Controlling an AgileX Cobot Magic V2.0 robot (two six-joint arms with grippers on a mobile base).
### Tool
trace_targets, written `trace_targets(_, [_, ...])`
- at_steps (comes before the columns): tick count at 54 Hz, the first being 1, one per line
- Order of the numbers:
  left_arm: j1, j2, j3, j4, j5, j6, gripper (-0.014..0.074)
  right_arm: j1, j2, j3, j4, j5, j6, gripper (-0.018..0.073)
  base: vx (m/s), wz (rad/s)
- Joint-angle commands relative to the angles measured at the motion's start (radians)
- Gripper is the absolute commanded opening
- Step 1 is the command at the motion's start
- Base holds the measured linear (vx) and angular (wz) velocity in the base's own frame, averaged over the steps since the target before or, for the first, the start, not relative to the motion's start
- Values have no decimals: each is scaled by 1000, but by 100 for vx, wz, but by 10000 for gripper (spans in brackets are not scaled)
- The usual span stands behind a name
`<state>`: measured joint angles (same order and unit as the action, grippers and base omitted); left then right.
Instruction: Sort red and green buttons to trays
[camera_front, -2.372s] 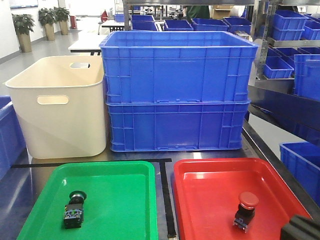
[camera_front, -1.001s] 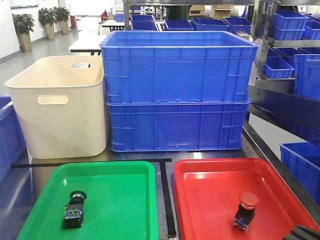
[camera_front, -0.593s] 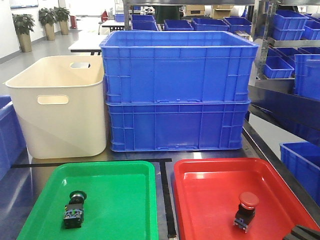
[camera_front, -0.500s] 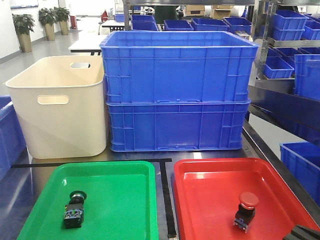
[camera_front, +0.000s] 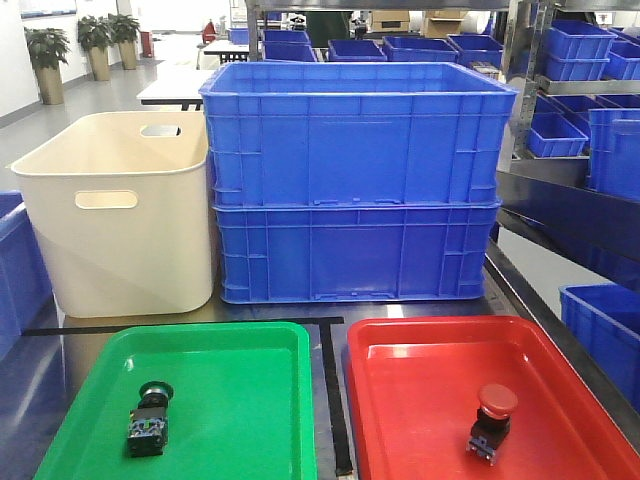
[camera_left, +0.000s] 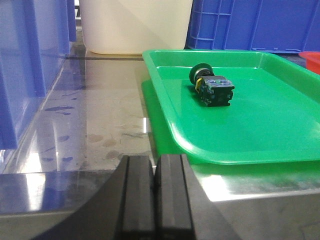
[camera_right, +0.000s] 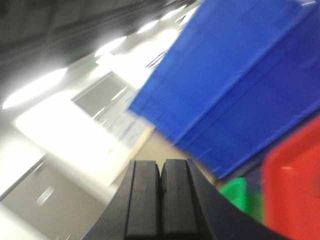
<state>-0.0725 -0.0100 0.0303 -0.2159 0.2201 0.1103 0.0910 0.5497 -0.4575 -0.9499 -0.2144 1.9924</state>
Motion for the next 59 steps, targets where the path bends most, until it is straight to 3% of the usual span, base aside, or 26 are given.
trace_targets(1, [0, -7, 5, -6, -74, -9, -3, 76, 3, -14, 46, 214, -62, -10, 0, 0])
trace_targets(7, [0, -7, 5, -6, -74, -9, -3, 178, 3, 45, -10, 436, -189, -10, 0, 0])
trace_targets(15, [0, -7, 5, -6, -74, -9, -3, 261, 3, 161, -33, 525, -276, -10, 0, 0])
trace_targets(23, [0, -7, 5, -6, -74, -9, -3, 279, 3, 238, -18, 433, -274, -10, 0, 0])
trace_targets(43, [0, -7, 5, -6, -74, -9, -3, 279, 3, 229, -36, 221, -312, -10, 0, 0])
trace_targets(47, [0, -7, 5, -6, -74, -9, -3, 279, 12, 229, 1, 192, -445, -10, 0, 0])
trace_targets(50, [0, -7, 5, -6, -74, -9, -3, 279, 21, 229, 74, 183, -625, -10, 0, 0])
trace_targets(55, [0, -7, 5, -6, -74, -9, -3, 279, 23, 229, 315, 179, -1031, -10, 0, 0])
trace_targets(59, [0, -7, 5, -6, -74, -9, -3, 279, 6, 229, 585, 178, -1396, -10, 0, 0])
